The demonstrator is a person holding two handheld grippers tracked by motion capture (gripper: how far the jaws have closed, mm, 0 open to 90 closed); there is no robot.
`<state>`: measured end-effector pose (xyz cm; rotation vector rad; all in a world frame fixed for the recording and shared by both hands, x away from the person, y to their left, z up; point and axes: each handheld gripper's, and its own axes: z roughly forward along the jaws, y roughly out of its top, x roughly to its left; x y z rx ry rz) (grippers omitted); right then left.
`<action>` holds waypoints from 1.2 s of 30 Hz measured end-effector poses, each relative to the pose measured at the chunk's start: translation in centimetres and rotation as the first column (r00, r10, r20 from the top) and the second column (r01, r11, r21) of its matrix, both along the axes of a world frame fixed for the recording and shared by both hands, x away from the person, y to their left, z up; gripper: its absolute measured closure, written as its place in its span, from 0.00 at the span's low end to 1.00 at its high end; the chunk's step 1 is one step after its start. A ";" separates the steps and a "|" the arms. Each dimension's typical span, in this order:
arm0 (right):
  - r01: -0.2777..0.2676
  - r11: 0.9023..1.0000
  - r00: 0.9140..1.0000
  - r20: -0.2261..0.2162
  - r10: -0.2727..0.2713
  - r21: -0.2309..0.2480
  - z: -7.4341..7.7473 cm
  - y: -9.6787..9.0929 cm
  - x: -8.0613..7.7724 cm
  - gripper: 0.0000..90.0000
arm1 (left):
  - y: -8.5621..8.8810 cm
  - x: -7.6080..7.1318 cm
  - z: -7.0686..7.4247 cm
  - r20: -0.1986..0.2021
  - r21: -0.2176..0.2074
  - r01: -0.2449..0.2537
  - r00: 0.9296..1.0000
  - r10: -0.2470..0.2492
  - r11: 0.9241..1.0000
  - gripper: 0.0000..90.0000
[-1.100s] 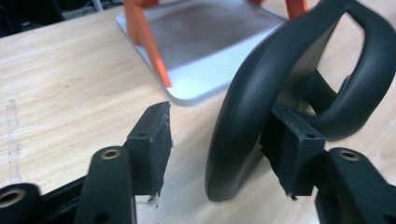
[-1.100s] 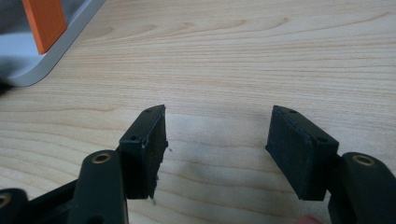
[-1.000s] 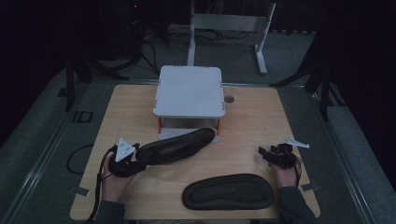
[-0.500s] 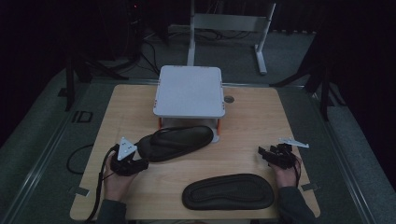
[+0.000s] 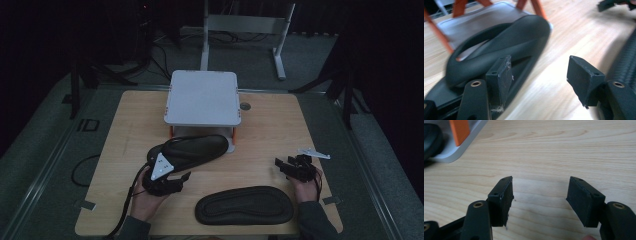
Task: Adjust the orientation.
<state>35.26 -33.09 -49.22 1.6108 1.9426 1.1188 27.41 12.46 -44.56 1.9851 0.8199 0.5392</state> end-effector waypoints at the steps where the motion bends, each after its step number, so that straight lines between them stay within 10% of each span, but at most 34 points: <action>1: 0.000 1.000 1.000 0.000 0.000 0.000 0.0 0.0 0.0 0.41 | 0.0 0.0 0.0 0.000 0.000 0.000 1.000 0.000 1.000 0.41; 18: -0.157 0.987 0.986 0.054 0.158 -0.022 2.5 1.7 -2.4 0.41 | -2.9 -2.2 -1.2 -0.029 -0.008 0.132 0.991 -0.132 0.991 0.39; 21: -0.221 0.975 0.973 0.071 0.220 0.003 3.1 2.1 -3.3 0.41 | -3.5 -3.0 -1.5 -0.032 -0.012 0.159 0.987 -0.159 0.987 0.39; 30: -0.452 0.891 0.888 0.115 0.446 0.032 4.9 3.4 -5.5 0.40 | -5.3 -4.7 -2.7 -0.054 -0.012 0.243 0.969 -0.243 0.970 0.36; 36: -0.499 0.867 0.863 0.104 0.495 0.010 4.8 3.8 -5.9 0.40 | -6.4 -5.8 -3.0 -0.058 -0.011 0.301 0.952 -0.301 0.954 0.34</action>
